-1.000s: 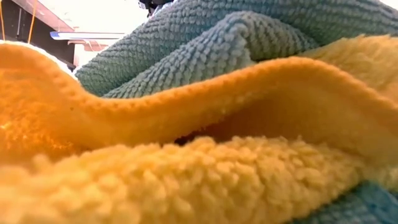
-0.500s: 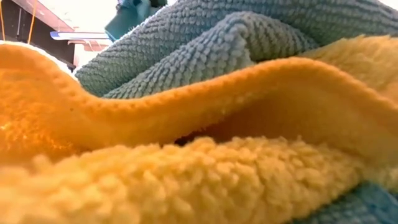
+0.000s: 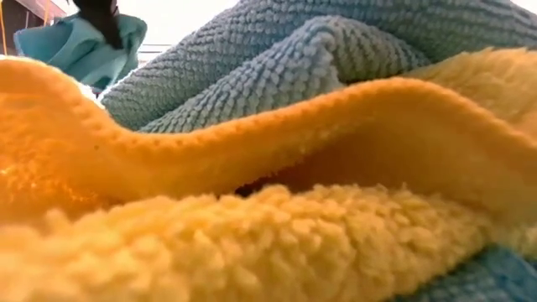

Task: Sort microfiber towel by color & place in baskets
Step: Put the blue microfiber cloth into the bottom transparent bin

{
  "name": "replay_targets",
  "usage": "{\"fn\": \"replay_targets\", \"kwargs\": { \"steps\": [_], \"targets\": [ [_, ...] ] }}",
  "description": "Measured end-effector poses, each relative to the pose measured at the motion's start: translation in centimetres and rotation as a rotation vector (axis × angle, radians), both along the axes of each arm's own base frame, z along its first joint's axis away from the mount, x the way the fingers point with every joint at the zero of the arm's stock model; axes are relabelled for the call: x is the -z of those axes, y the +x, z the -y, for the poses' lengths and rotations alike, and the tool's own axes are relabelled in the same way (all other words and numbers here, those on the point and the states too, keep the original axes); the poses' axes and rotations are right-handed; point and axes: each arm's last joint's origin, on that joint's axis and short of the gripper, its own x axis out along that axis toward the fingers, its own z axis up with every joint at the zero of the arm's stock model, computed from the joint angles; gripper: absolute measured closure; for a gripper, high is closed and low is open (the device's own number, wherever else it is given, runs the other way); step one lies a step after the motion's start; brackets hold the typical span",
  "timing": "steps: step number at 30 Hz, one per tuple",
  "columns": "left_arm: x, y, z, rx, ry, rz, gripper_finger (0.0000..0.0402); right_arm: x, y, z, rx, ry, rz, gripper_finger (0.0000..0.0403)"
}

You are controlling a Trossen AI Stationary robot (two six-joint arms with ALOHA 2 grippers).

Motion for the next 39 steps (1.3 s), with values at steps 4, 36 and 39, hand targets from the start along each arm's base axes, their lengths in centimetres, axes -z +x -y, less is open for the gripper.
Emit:
{"fn": "replay_targets", "kwargs": {
  "steps": [4,36,39],
  "targets": [
    [2.8,0.0,0.8,0.027,-0.029,-0.081,0.0401,0.4,0.5,-0.3,0.005,0.008,-0.002,0.0276],
    [7.6,0.2,0.7,0.023,-0.171,-0.162,0.0185,0.6,0.6,-0.3,-0.013,-0.011,-0.015,0.0276],
    [7.6,0.2,0.7,0.044,-0.158,-0.165,0.0184,0.6,0.6,-0.3,-0.015,-0.013,-0.015,0.0276]
  ]
}}
